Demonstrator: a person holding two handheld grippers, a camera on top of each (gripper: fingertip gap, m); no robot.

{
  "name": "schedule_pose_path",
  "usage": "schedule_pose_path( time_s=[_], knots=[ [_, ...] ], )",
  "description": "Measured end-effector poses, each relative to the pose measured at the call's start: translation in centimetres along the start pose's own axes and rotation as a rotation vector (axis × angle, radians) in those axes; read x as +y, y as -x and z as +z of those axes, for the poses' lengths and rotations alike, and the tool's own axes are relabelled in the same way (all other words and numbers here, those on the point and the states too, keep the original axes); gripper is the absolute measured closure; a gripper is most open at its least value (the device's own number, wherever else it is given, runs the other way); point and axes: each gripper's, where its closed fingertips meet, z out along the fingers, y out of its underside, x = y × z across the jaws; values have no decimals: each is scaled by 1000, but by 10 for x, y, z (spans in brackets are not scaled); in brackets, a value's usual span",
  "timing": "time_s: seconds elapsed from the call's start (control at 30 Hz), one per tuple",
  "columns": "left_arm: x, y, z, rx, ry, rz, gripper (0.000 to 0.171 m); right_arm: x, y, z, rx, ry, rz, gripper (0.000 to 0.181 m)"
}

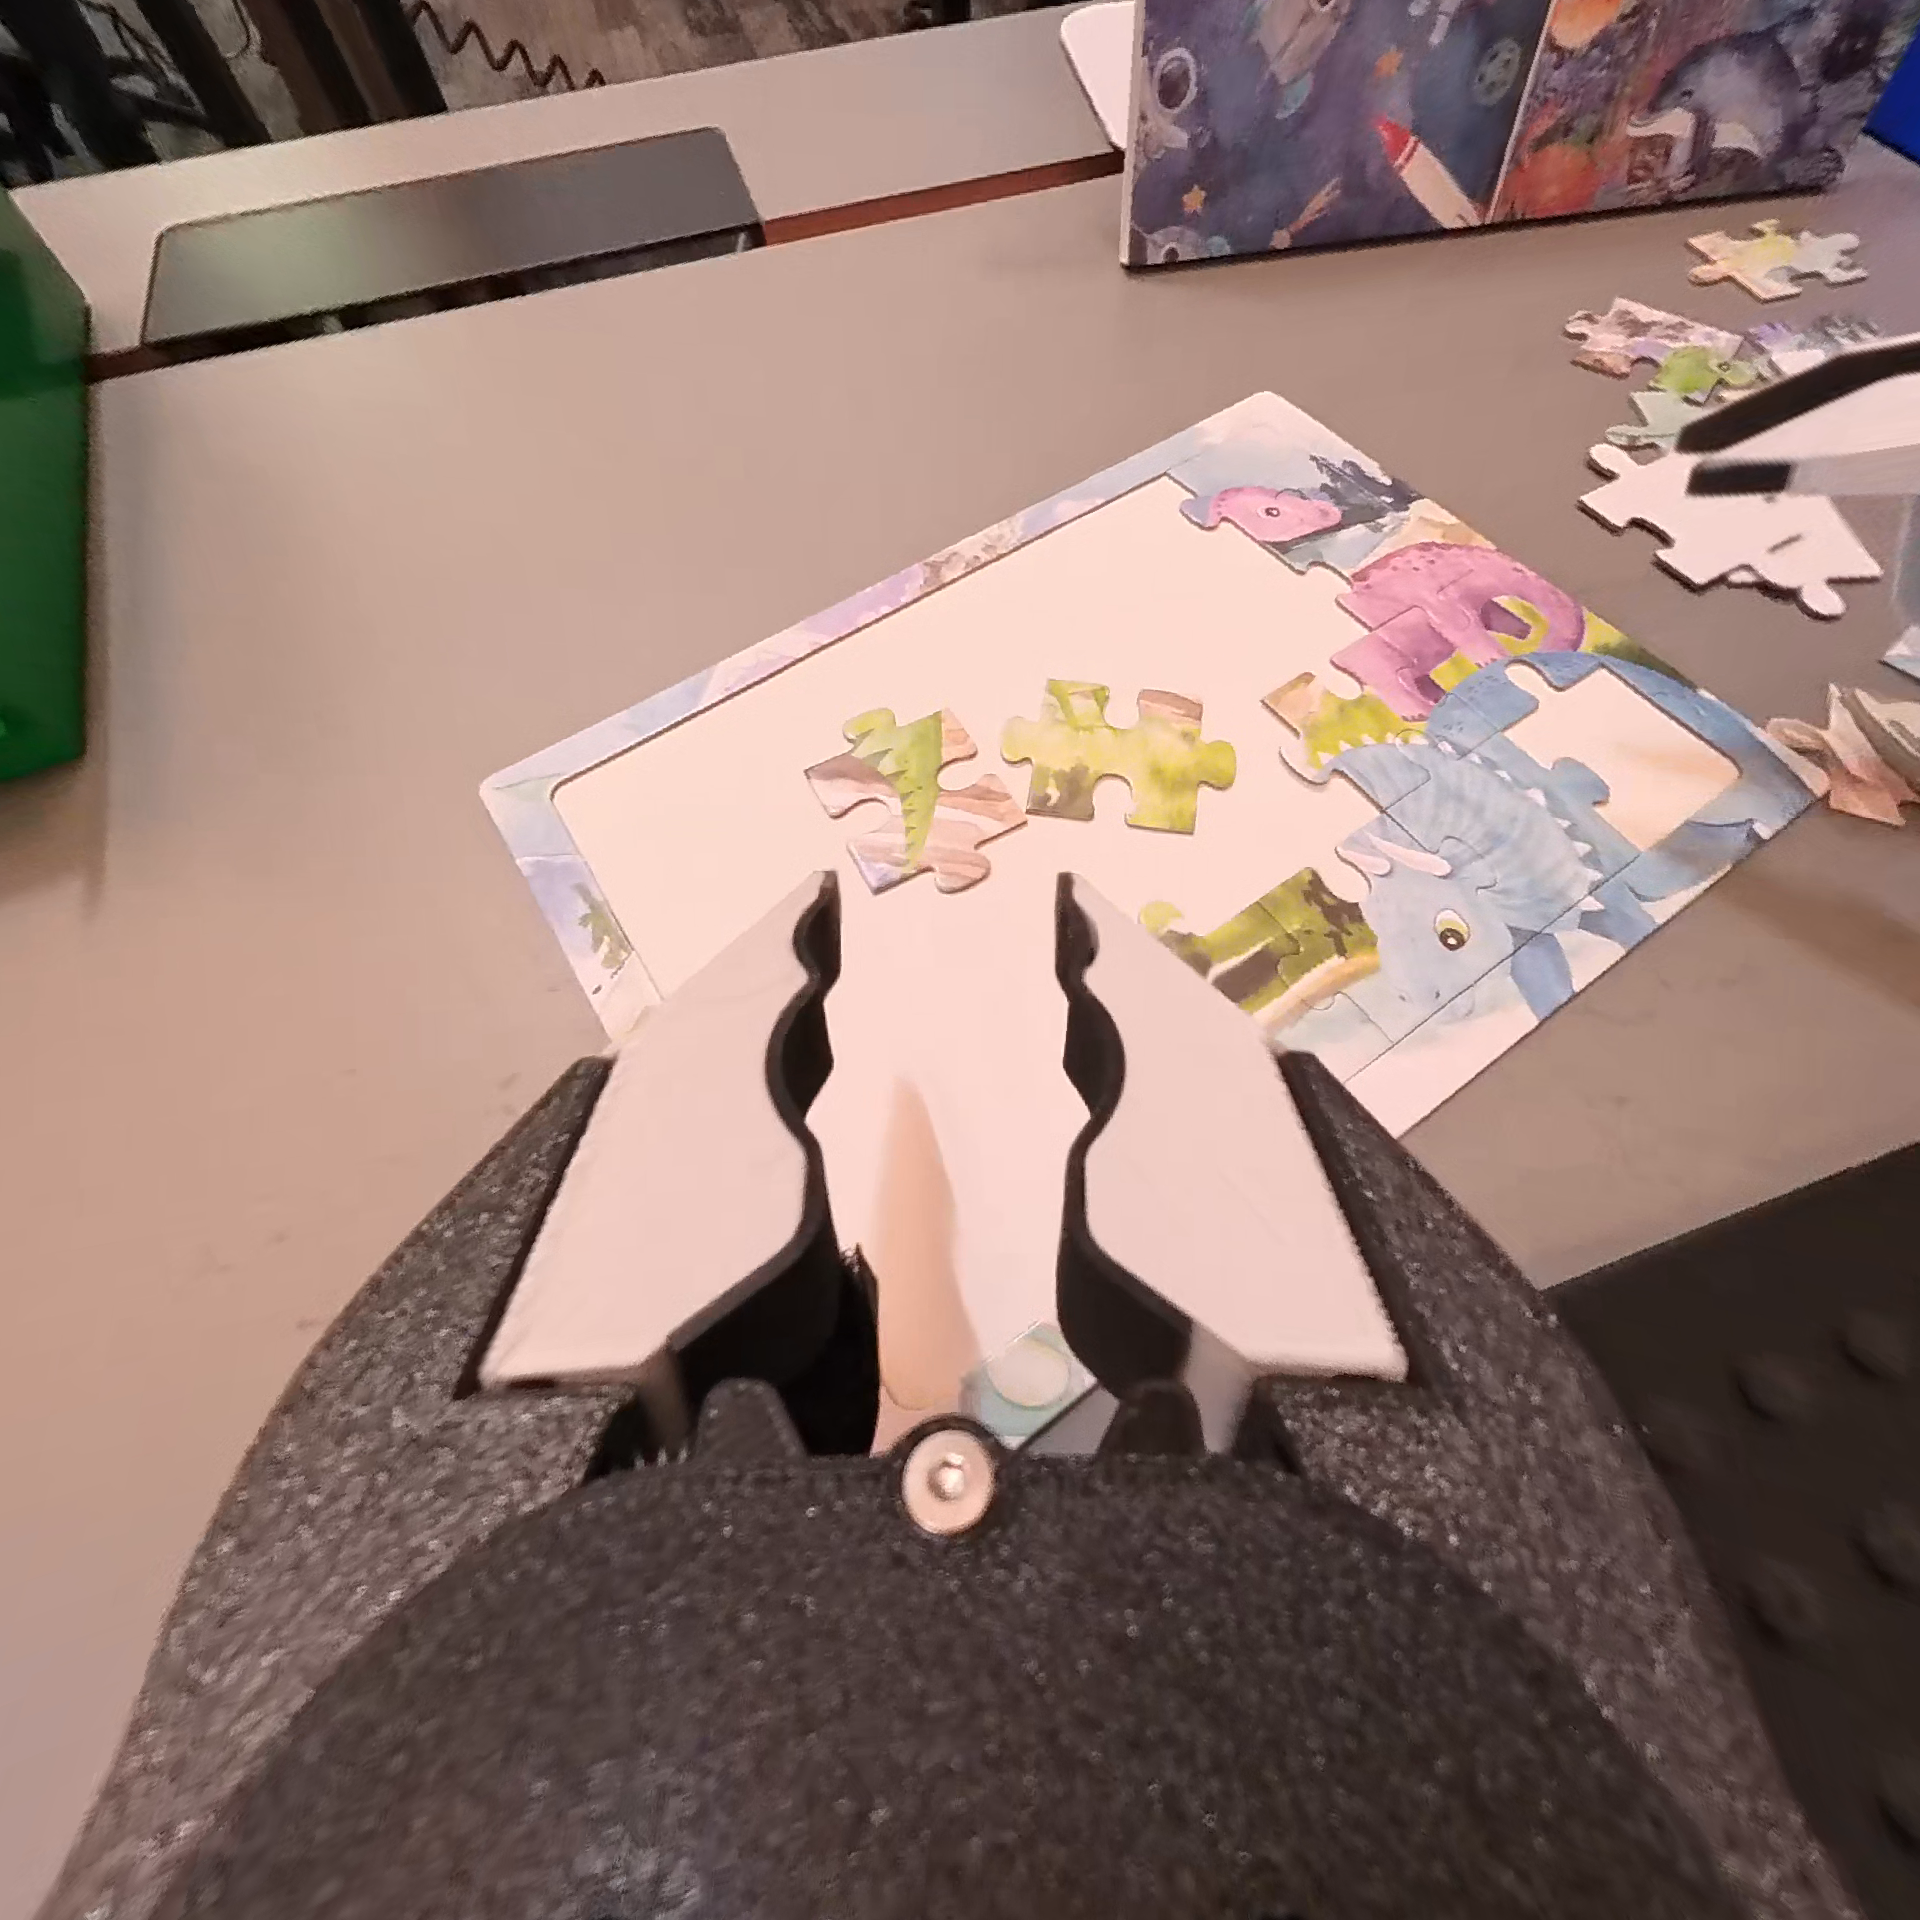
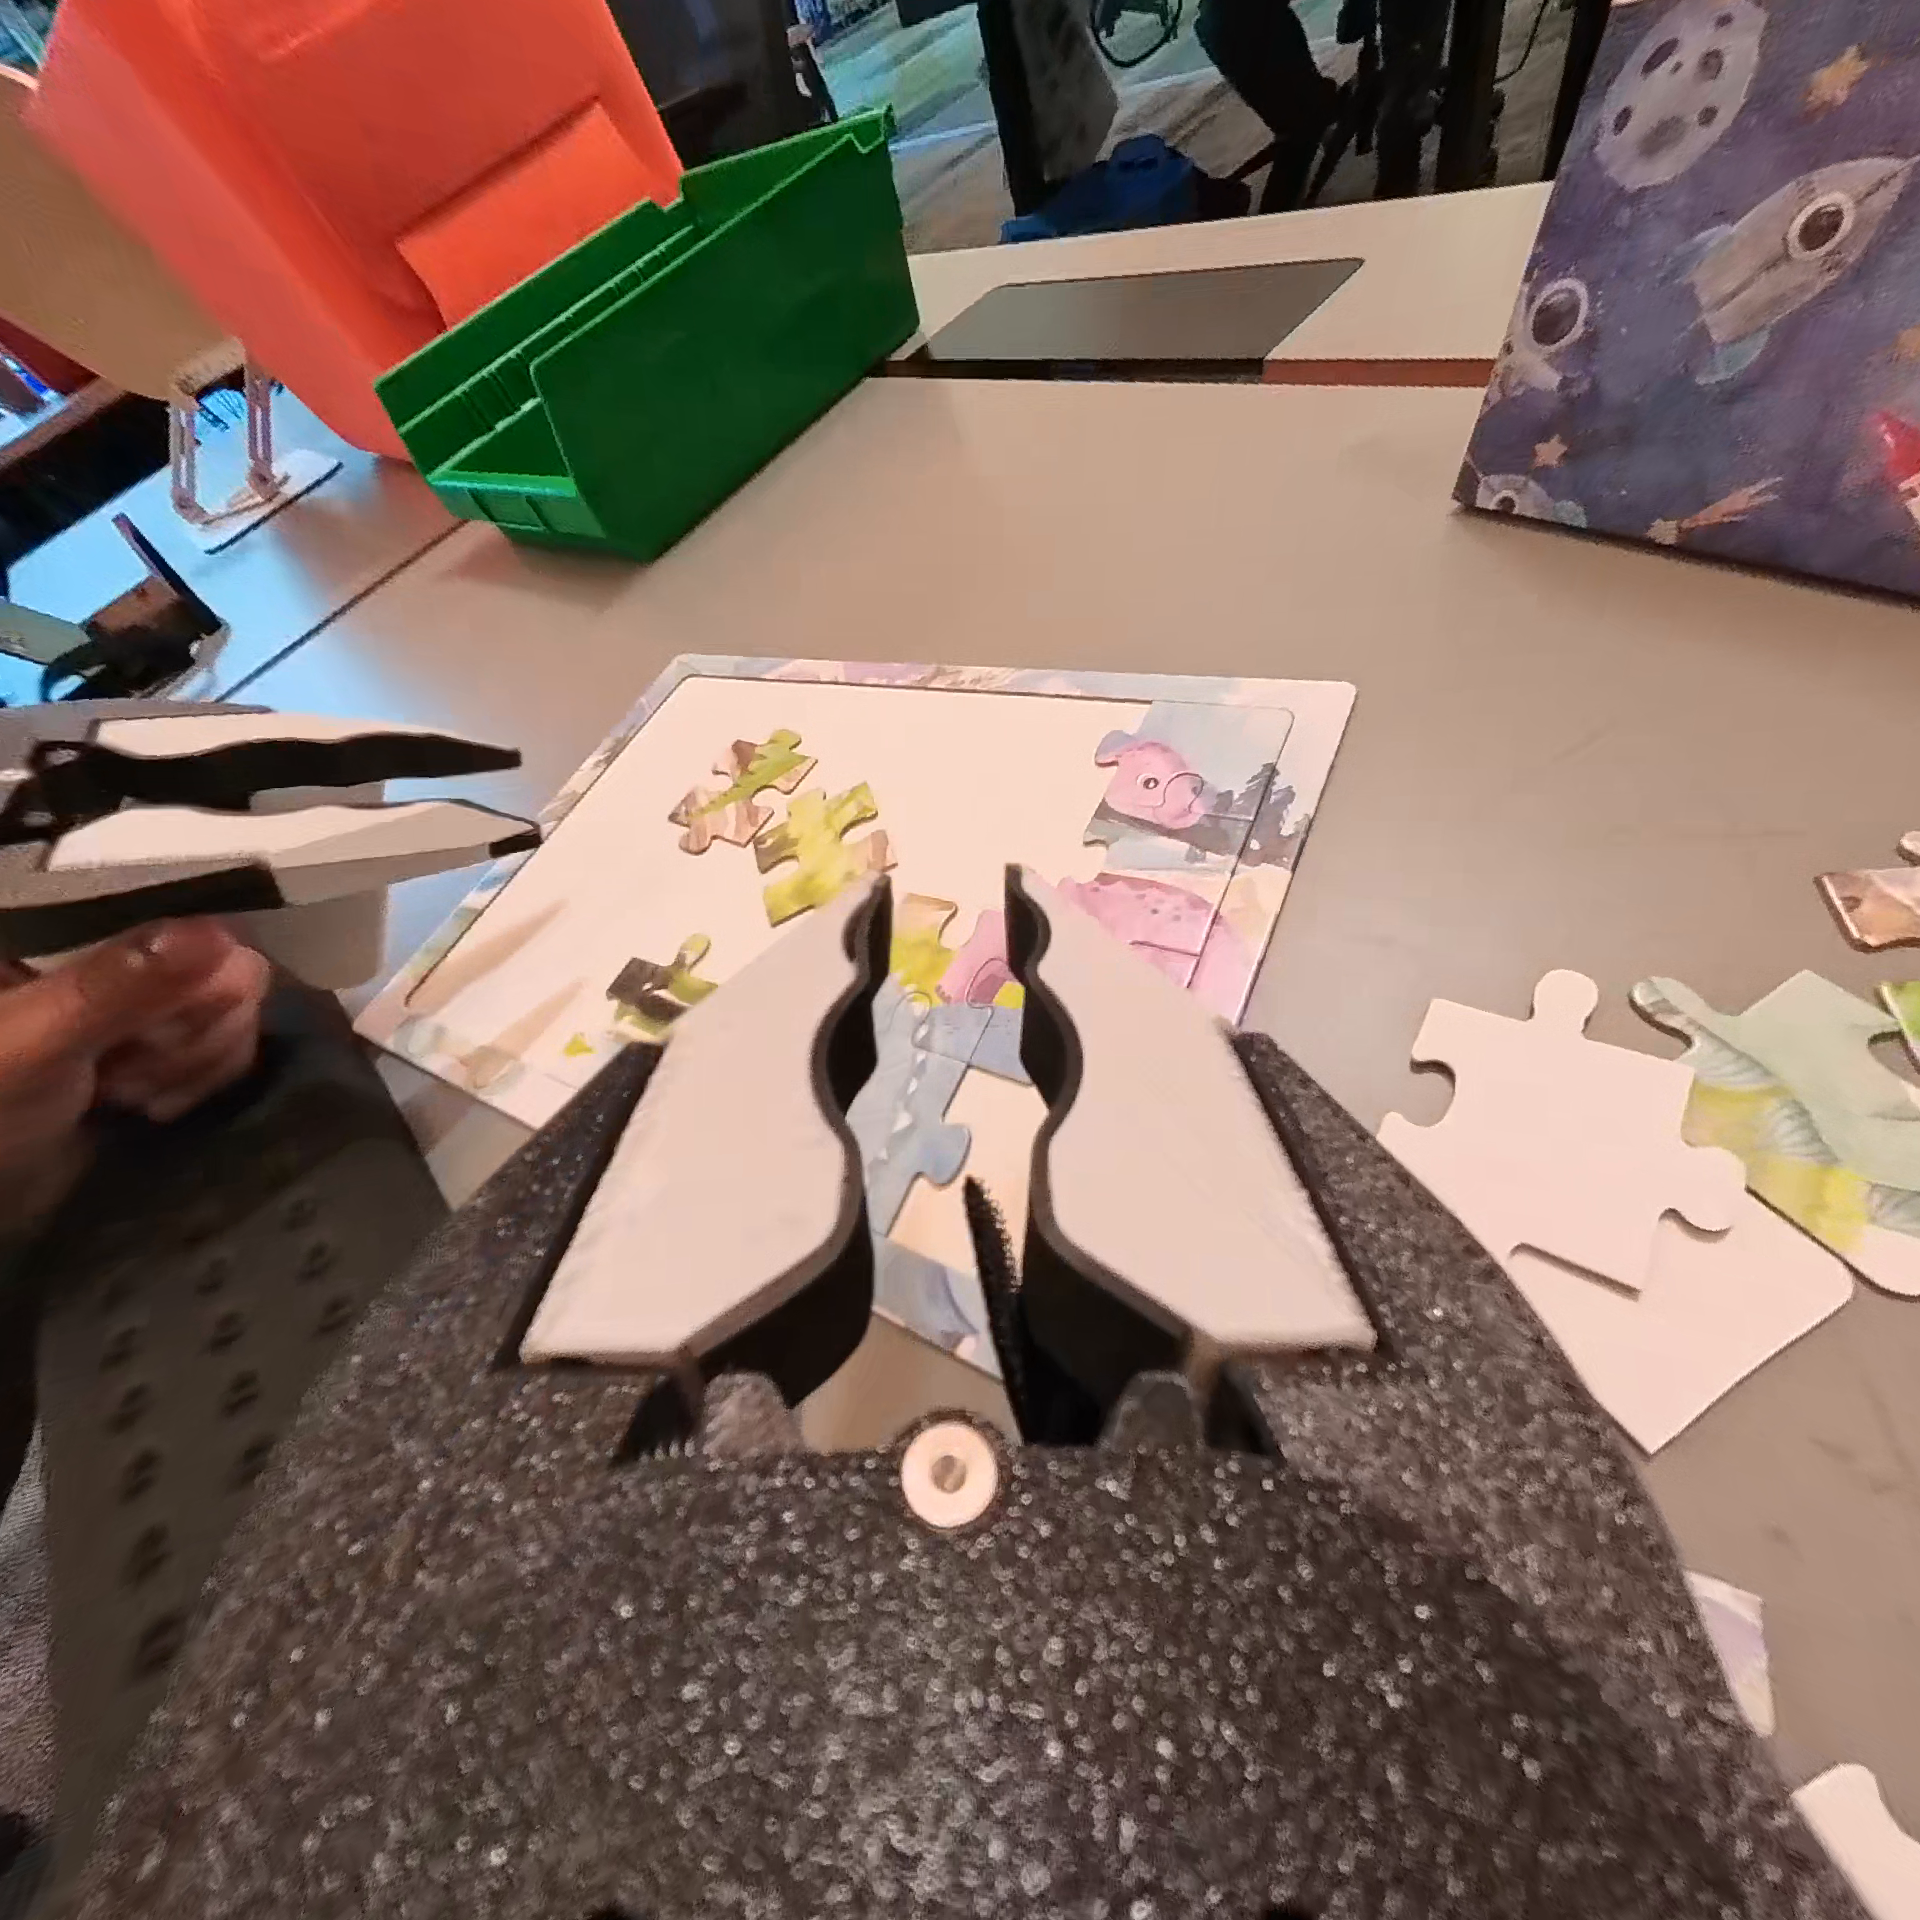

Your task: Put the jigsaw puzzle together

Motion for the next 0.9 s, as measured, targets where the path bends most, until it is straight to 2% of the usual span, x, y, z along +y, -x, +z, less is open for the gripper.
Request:
schedule_pose_path(
  time_s=[0.1, 0.2, 0.27, 0.33, 0.37, 0.43, 0.5, 0.63, 0.73, 0.9],
  knots=[
    [-3, -5, -2, 15, -20, 27, 133, 0, 12, -5, -17, -4, -52, 153],
    [-2, -5, -3, 12, -24, 26, 136, -10, 21, -20, 24, -43, -217, 153],
    [0, -8, -2, 45, -11, 13, 136, -18, -1, -47, 140, -8, -371, 156],
    [-1, -11, -4, 93, -14, -12, 136, -25, -46, -80, 278, 15, -481, 159],
    [-2, -13, -5, 121, -25, -26, 136, -16, -66, -92, 271, 82, -501, 158],
    [-5, -15, -9, 162, -49, -59, 135, 21, -97, -108, 169, 305, -469, 148],
    [-9, -15, -13, 176, -80, -72, 135, 51, -105, -119, 48, 427, -392, 133],
    [-9, -22, -15, 180, -92, -23, 135, 70, -100, -126, -79, 439, -335, 134],
    [-7, -32, -15, 194, -82, 46, 135, 76, -121, -128, -5, 438, -368, 131],
    [-6, -38, -16, 199, -81, 96, 135, 79, -126, -121, 3, 427, -394, 120]
  ],
)
